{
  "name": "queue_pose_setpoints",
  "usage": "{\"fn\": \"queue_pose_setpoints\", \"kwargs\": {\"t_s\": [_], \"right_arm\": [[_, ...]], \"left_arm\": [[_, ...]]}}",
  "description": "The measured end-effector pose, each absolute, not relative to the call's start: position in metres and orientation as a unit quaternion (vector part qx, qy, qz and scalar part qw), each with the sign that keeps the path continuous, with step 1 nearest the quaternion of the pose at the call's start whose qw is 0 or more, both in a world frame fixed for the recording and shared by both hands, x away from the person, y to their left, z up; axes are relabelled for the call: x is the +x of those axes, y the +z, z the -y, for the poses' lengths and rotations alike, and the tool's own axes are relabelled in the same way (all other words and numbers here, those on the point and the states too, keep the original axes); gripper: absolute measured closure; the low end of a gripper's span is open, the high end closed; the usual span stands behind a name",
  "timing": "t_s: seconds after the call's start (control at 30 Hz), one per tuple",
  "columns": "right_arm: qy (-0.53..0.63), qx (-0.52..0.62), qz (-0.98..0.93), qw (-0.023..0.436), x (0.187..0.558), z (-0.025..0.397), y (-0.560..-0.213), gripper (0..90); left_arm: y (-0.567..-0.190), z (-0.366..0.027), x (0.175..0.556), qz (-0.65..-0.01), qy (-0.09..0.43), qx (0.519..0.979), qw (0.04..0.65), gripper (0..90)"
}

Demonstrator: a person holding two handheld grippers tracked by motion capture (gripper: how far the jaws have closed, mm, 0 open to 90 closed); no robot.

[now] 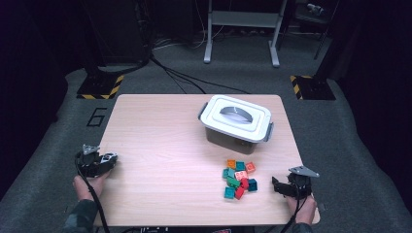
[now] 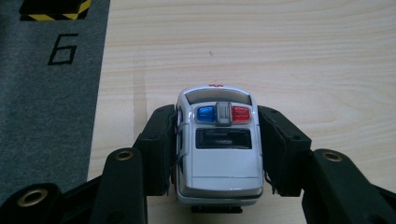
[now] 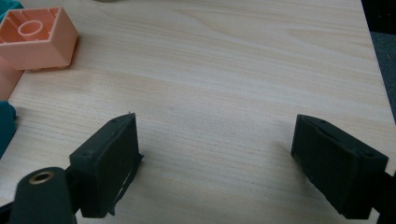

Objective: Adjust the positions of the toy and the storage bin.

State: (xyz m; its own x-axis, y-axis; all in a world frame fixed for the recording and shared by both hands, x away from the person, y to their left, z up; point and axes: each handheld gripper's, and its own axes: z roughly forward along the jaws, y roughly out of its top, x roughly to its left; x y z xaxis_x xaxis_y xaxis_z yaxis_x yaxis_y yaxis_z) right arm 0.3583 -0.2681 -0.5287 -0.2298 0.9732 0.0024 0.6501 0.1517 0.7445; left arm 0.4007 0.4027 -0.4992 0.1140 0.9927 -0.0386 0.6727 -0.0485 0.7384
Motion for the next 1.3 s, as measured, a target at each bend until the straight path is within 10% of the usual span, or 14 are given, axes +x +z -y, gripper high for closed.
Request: {"fn": "queue_pose_setpoints", "kwargs": {"t_s": [0.43, 0.67, 1.3], "right_arm": [[0.320, 0.567, -0.716, 0.252, 0.358, 0.268, -0.529, 14.3], [0.321, 0.567, -0.716, 0.250, 0.358, 0.268, -0.529, 14.1], [0.322, 0.566, -0.717, 0.248, 0.359, 0.269, -0.529, 14.0]], "left_arm": [[-0.514, -0.407, 0.406, -0.622, 0.240, 0.682, 0.299, 49.2], [-0.495, -0.407, 0.397, -0.629, 0.265, 0.664, 0.306, 24.3], [-0.430, -0.348, 0.429, -0.564, 0.227, 0.713, 0.350, 12.8]]}}
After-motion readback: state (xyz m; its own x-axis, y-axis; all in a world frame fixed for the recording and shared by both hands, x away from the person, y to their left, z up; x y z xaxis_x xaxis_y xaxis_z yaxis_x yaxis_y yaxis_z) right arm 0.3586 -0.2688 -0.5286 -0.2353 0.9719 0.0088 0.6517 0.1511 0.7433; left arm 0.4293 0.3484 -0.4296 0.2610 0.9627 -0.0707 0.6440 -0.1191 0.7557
